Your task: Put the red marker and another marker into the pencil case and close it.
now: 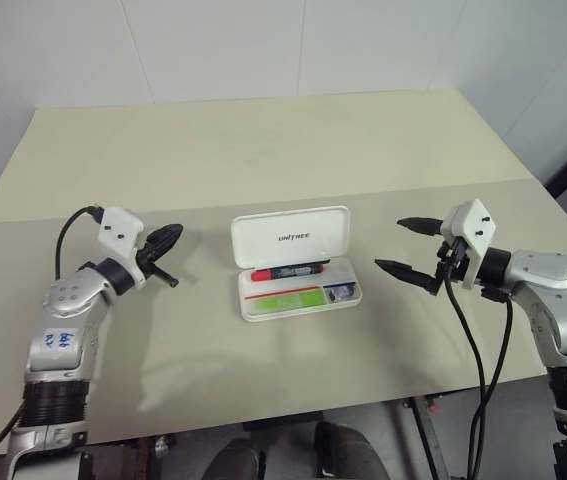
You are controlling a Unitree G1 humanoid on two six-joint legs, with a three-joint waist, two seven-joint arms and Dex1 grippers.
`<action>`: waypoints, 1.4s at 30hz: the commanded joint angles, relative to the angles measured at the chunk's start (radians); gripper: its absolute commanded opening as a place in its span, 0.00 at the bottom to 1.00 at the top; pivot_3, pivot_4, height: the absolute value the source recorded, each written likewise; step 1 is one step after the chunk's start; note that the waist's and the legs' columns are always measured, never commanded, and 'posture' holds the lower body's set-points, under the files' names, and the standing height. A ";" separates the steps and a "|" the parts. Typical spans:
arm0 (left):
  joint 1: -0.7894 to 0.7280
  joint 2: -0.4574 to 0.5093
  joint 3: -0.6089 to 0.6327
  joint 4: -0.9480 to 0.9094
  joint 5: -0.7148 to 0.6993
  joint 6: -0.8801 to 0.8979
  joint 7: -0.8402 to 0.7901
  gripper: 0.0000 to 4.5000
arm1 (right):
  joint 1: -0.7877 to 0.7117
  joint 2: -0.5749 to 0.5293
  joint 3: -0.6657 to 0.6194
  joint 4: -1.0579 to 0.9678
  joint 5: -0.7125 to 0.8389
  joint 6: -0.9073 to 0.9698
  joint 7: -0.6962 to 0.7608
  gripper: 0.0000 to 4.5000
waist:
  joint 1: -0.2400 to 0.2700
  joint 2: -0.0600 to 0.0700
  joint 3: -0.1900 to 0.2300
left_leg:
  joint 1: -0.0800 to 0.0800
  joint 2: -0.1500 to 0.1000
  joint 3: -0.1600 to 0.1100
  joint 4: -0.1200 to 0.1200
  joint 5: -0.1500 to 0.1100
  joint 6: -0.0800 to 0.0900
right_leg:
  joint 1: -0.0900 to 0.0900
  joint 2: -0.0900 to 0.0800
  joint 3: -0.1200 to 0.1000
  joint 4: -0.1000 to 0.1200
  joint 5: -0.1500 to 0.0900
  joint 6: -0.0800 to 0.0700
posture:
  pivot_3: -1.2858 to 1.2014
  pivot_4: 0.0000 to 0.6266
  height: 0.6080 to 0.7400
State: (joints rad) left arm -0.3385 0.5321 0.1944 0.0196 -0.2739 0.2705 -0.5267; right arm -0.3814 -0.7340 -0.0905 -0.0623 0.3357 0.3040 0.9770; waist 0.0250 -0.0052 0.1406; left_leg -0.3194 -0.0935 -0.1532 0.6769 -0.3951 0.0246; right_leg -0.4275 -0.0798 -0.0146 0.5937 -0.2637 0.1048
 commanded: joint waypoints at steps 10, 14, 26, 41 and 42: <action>-0.126 -0.078 -0.116 0.049 0.021 0.022 -0.022 0.01 | 0.030 -0.007 -0.028 -0.049 0.007 -0.013 -0.028 1.00 | -0.001 0.000 0.000 | 0.000 0.000 0.000 0.003 0.000 0.000 | 0.000 0.000 0.000 0.000 0.001 0.000 | 0.52 0.24 1.00; -0.159 -0.098 -0.131 0.077 0.023 0.006 -0.033 0.01 | 0.028 -0.005 -0.032 -0.054 0.013 -0.011 -0.033 1.00 | 0.000 0.000 0.000 | 0.000 0.000 0.000 0.003 0.000 0.000 | 0.000 0.000 0.000 0.000 0.002 0.000 | 0.52 0.24 1.00; -0.100 -0.060 -0.186 0.001 0.021 -0.114 -0.224 0.01 | 0.050 0.001 -0.030 -0.077 0.023 -0.002 -0.051 1.00 | 0.001 0.000 0.000 | 0.000 0.000 0.000 0.003 0.000 0.000 | 0.000 0.000 -0.001 0.000 0.002 -0.001 | 0.52 0.24 1.00; -0.087 -0.008 -0.363 -0.107 0.068 -0.126 -0.408 0.01 | 0.057 -0.005 -0.047 -0.119 0.058 0.054 -0.086 1.00 | 0.002 0.000 0.000 | 0.000 0.000 0.000 0.002 0.000 0.000 | 0.000 0.000 0.000 -0.001 0.002 -0.001 | 0.52 0.24 1.00; -0.087 -0.006 -0.382 -0.122 0.077 -0.104 -0.410 0.01 | 0.062 -0.007 -0.051 -0.128 0.062 0.061 -0.089 1.00 | 0.002 0.000 0.000 | -0.001 0.000 0.000 0.002 0.000 0.000 | 0.000 0.000 0.000 -0.001 0.002 -0.001 | 0.52 0.24 1.00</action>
State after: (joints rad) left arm -0.4213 0.5226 -0.1576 -0.0479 -0.2111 0.1387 -0.9237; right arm -0.3256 -0.7302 -0.0955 -0.1416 0.3768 0.3575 0.8983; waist 0.0267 -0.0053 0.1405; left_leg -0.3199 -0.0935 -0.1532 0.6790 -0.3951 0.0246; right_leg -0.4272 -0.0798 -0.0146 0.5931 -0.2616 0.1039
